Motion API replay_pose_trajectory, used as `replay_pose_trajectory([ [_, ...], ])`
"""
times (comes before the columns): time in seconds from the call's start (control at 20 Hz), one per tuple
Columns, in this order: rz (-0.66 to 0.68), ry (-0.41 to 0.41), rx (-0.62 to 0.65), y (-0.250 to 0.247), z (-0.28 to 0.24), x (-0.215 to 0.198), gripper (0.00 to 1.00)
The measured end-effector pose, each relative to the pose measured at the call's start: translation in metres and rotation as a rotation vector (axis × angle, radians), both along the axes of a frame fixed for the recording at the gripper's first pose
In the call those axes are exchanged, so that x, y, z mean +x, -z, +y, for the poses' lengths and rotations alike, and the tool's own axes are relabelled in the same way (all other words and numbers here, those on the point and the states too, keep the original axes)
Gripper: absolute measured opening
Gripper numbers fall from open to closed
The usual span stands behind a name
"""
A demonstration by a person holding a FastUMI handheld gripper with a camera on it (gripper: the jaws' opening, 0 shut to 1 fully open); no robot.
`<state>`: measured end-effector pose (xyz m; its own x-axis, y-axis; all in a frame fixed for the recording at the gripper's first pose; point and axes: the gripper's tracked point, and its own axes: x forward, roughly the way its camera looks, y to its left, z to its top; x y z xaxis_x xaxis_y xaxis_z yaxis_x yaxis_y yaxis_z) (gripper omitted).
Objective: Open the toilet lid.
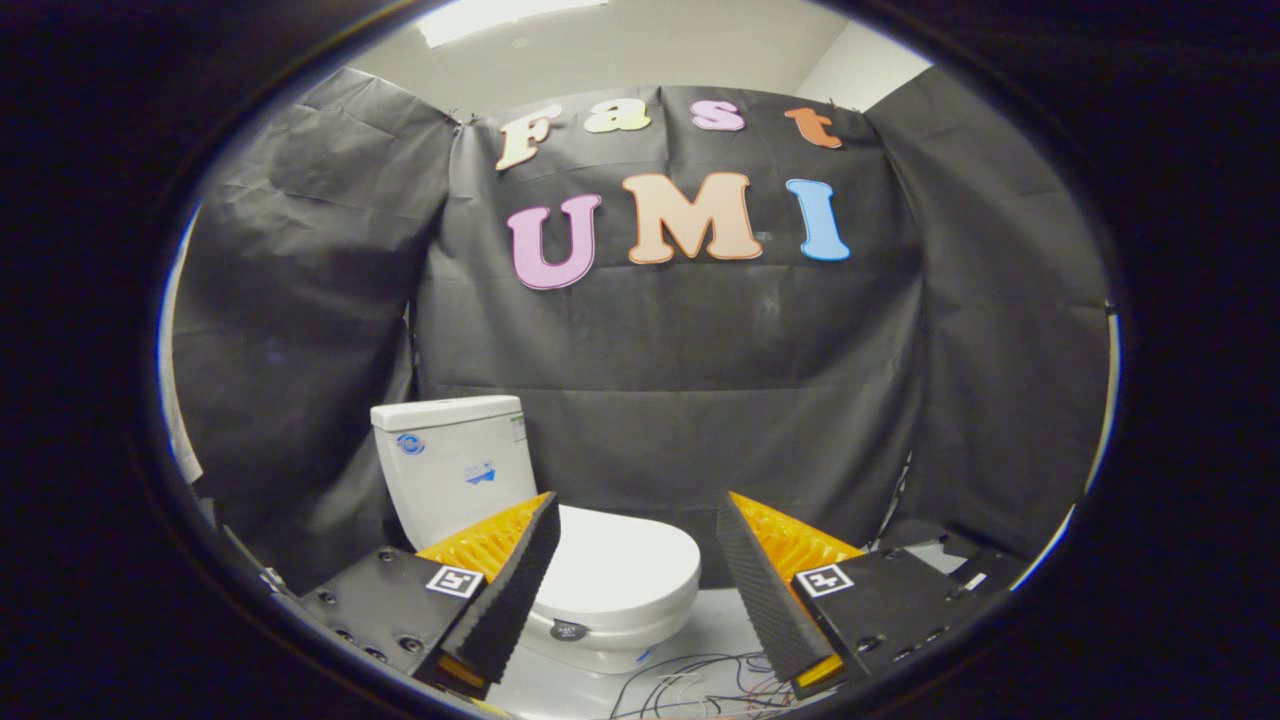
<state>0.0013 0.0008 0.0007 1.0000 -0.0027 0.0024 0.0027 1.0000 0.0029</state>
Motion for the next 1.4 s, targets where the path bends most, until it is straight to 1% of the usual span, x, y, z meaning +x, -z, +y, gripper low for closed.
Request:
replay_pose_trajectory([
  [0.15,-0.002,-0.001,0.002,-0.002,-0.002,0.001,0.97],
  [0.25,0.001,-0.002,0.008,-0.002,0.0,0.009,0.97],
  [0.45,0.001,-0.017,-0.004,-0.005,0.007,0.045,0.98],
  [0.65,0.006,-0.104,-0.075,-0.019,0.037,0.083,0.96],
  [0.75,0.011,-0.13,-0.089,-0.021,0.05,0.099,0.96],
  [1.0,-0.024,-0.177,-0.038,-0.023,0.094,0.132,0.96],
  [1.15,-0.037,-0.182,0.025,-0.019,0.117,0.143,0.96],
  [1.4,-0.041,-0.167,0.129,0.003,0.144,0.147,0.95],
])
